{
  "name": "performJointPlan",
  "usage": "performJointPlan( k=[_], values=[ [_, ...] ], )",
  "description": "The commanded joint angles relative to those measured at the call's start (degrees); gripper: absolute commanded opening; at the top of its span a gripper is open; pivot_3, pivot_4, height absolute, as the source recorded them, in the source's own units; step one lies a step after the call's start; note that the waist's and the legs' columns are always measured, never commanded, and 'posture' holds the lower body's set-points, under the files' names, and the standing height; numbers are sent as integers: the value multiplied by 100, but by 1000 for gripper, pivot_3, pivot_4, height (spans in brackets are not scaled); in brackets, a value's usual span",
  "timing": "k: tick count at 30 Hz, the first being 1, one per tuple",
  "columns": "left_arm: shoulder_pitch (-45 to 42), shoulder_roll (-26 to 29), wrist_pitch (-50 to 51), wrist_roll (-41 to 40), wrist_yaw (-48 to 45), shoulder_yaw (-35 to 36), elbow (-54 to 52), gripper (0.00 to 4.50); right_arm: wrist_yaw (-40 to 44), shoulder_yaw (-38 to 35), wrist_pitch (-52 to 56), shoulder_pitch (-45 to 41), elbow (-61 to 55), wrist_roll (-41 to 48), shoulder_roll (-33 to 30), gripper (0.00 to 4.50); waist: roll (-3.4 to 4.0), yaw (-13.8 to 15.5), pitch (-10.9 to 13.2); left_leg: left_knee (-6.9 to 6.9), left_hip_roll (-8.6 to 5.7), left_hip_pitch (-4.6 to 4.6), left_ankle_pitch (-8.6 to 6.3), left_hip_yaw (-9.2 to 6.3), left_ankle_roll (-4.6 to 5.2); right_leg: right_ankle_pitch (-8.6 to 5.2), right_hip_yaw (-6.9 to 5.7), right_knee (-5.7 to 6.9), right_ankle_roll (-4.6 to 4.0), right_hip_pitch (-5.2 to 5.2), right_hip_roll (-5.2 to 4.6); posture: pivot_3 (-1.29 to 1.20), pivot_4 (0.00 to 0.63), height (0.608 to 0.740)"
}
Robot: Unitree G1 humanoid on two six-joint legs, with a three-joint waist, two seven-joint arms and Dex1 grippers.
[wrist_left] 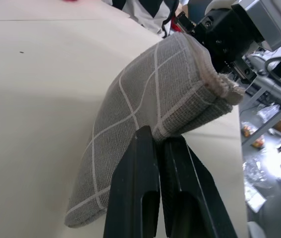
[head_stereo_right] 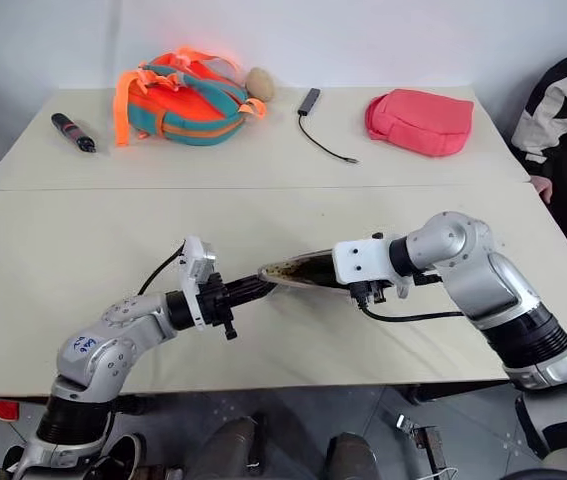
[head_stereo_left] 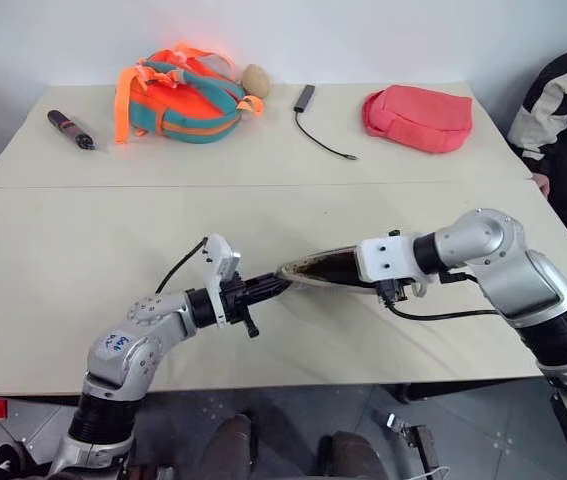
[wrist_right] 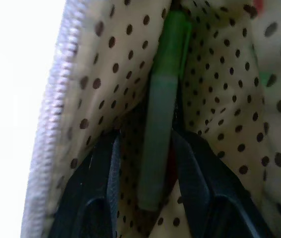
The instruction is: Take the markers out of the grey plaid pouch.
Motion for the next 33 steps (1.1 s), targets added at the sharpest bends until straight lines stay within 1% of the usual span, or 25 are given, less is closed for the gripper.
performJointPlan(
  k=[1, 6, 12, 15, 17, 18, 24, 28, 33],
  values=[
    [61, -56, -148, 2, 40, 59, -233, 0, -227, 64, -255, -92, 192, -362, 81, 1677, 0, -2, 0, 0, 2, 0, -1, 0, -1, 0, 0, 0, -1, 0, 2, 0, 150, 740],
    [65, -97, -113, -71, 30, 62, -260, 0, -525, 177, -632, -46, 492, -766, 212, 1677, 0, -3, 0, 0, 4, 0, -1, 0, -2, 1, 1, -2, -2, 0, 5, 0, 150, 740],
    [61, -175, 13, -194, 95, 86, -287, 0, -907, 186, -738, 42, 687, -1035, 508, 1677, 0, -4, 0, 1, 4, 1, -1, 0, -2, 1, 1, -1, -2, 0, 6, 0, 150, 740],
    [61, -193, 47, -216, 101, 95, -303, 0, -1047, 125, -828, 20, 820, -1075, 620, 1085, 0, -5, 0, 1, 4, 1, -1, 0, -2, 1, 1, -1, -2, 1, 6, 0, 150, 740],
    [60, -209, 66, -239, 114, 121, -302, 0, -1027, 95, -845, 15, 813, -1054, 615, 464, 0, -4, 0, 1, 4, 1, -1, 0, -2, 1, 1, -1, -2, 1, 6, 0, 150, 740],
    [61, -198, 58, -220, 115, 121, -305, 0, -992, 56, -812, 26, 764, -1001, 613, 418, 0, -4, 0, 1, 4, 1, -1, 0, -2, 1, 1, -1, -2, 1, 6, 0, 150, 740],
    [53, -137, -172, 67, 135, 85, -224, 0, -653, -291, -487, -103, 218, -547, 483, 418, 0, 1, 0, 1, 4, 0, -1, 0, -2, 1, 0, -1, -2, 1, 6, 0, 150, 740],
    [-76, -99, -708, 690, 276, -40, 51, 0, -244, -691, -84, -294, -289, 12, 299, 418, 0, 5, 0, 0, 3, -1, -1, 0, -2, 1, -1, -6, -2, 2, 6, 0, 150, 740],
    [-189, -212, -1016, 980, 340, -40, 238, 0, -75, -905, 104, -326, -415, 369, 199, 418, 0, 10, 0, 0, 3, 0, -4, 0, -3, 3, -4, -11, -1, 8, 6, 0, 150, 740]
  ],
)
